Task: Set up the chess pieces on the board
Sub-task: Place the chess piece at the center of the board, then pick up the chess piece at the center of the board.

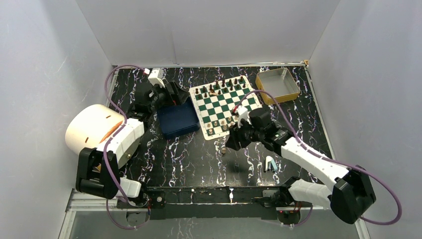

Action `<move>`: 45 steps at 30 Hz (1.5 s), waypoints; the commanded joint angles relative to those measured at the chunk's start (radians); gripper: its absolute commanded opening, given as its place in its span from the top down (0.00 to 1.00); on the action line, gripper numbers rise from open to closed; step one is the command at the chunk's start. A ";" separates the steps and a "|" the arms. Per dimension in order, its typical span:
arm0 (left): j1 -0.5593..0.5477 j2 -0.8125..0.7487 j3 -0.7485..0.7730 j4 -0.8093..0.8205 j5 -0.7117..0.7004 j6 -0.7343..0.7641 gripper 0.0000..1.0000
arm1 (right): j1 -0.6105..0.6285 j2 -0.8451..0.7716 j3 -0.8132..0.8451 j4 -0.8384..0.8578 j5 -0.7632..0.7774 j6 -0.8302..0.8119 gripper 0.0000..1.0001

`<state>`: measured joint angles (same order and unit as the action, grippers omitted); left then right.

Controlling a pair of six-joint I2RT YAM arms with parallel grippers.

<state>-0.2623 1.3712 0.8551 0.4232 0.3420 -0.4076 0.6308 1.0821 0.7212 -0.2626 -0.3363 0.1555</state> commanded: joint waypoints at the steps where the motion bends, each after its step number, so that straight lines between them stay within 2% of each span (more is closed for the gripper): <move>1: 0.043 -0.004 0.072 -0.190 0.099 -0.043 0.08 | 0.076 0.054 -0.027 0.157 0.062 -0.089 0.44; 4: 0.043 -0.008 0.048 -0.191 0.079 -0.134 0.08 | 0.091 0.106 -0.041 0.209 0.064 -0.136 0.44; 6: 0.043 -0.010 0.029 -0.203 0.072 -0.142 0.08 | 0.103 0.146 -0.036 0.219 0.062 -0.153 0.45; 12: 0.044 -0.027 0.019 -0.300 0.037 -0.027 0.07 | 0.144 0.230 -0.029 0.225 0.114 -0.220 0.48; 20: 0.043 -0.031 0.028 -0.353 0.095 -0.012 0.07 | 0.153 0.304 0.005 0.236 0.135 -0.244 0.54; 23: 0.043 -0.046 0.052 -0.410 0.047 0.024 0.06 | 0.154 0.325 0.019 0.213 0.170 -0.245 0.55; 27: 0.044 -0.074 0.050 -0.417 -0.011 0.041 0.06 | 0.156 0.351 0.039 0.204 0.144 -0.223 0.59; 36: 0.043 -0.077 0.043 -0.417 -0.017 0.051 0.09 | 0.159 0.337 0.020 0.254 0.104 -0.206 0.64; 41: 0.044 -0.078 0.037 -0.417 -0.031 0.055 0.10 | 0.158 0.352 0.029 0.254 0.073 -0.194 0.77; 45: 0.043 -0.082 0.038 -0.417 -0.048 0.059 0.10 | 0.159 0.370 0.044 0.246 0.068 -0.166 0.81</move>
<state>-0.2184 1.3331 0.8726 0.0132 0.3199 -0.3683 0.7822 1.4345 0.7158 -0.0483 -0.2424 -0.0441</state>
